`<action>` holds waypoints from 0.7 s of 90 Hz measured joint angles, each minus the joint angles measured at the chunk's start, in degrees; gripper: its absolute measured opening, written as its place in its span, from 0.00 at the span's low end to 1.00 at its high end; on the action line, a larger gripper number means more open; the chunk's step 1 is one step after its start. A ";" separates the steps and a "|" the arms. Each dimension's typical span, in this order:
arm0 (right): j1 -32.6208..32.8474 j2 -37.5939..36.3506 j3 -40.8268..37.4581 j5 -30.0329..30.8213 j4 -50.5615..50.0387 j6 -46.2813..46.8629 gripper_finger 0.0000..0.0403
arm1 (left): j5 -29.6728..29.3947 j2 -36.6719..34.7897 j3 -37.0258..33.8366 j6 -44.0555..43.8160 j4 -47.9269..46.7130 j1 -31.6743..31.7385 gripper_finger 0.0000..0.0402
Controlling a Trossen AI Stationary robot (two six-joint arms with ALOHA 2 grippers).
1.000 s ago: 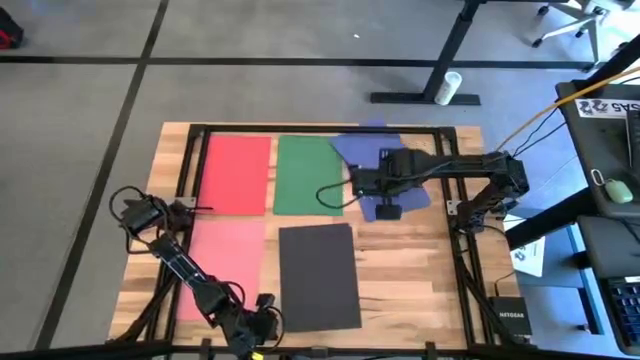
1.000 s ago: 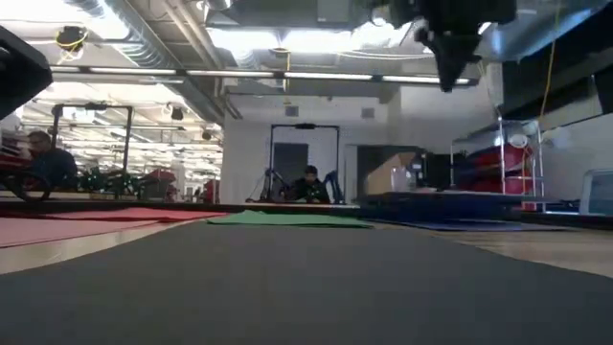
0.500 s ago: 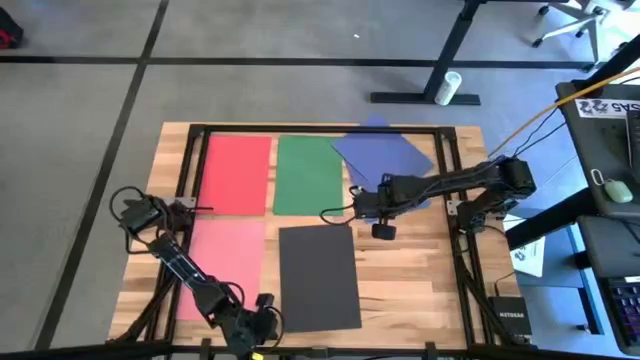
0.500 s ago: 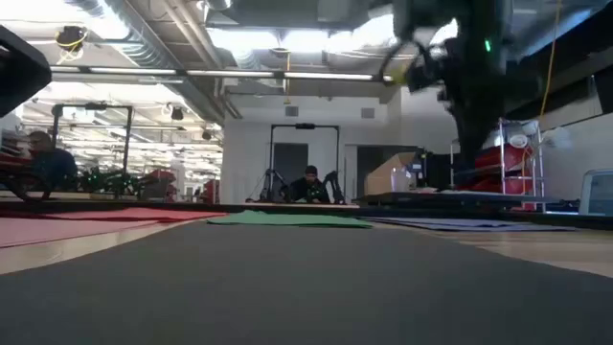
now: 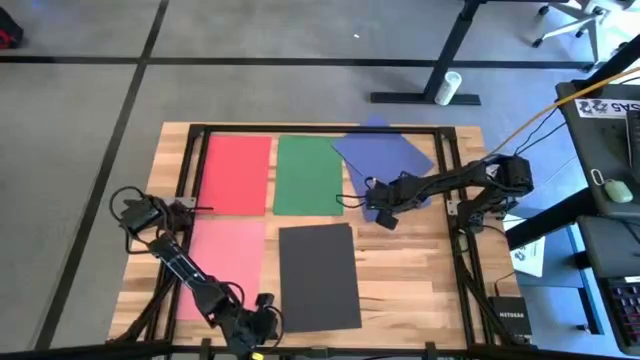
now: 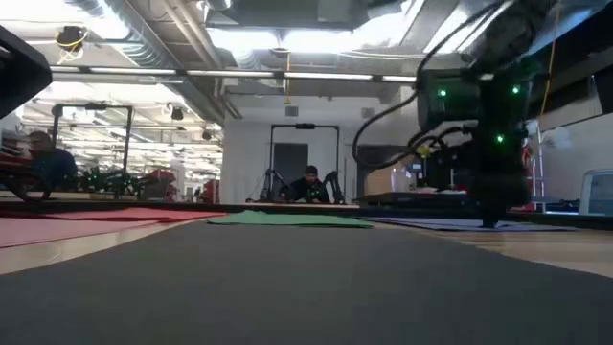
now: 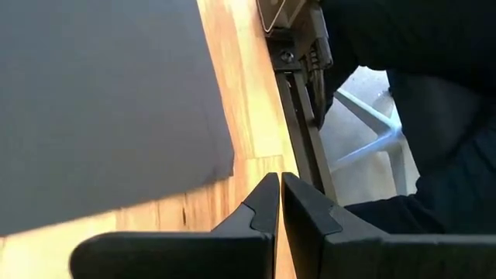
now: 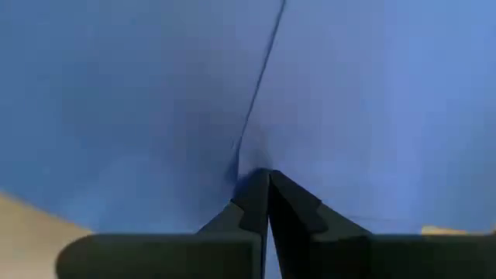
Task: Organize paper
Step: Stack the violet paper on top of the violet papers
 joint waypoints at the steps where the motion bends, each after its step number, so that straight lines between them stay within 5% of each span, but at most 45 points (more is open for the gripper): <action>1: -0.03 -0.03 -0.22 -0.19 0.19 0.29 0.00 | 0.00 0.00 0.00 0.00 -0.01 0.00 0.00; 13: 2.13 -0.06 -0.89 -1.87 0.02 4.05 0.00 | -0.05 0.02 -0.02 -0.01 -0.12 0.15 0.00; 40: 7.11 -3.22 0.76 -15.72 3.96 8.53 0.00 | -3.99 0.02 -0.05 -0.44 -1.68 3.87 0.00; 63: 10.33 -10.03 3.39 -11.60 4.42 8.72 0.00 | -9.05 0.02 -0.04 3.93 0.96 12.36 0.00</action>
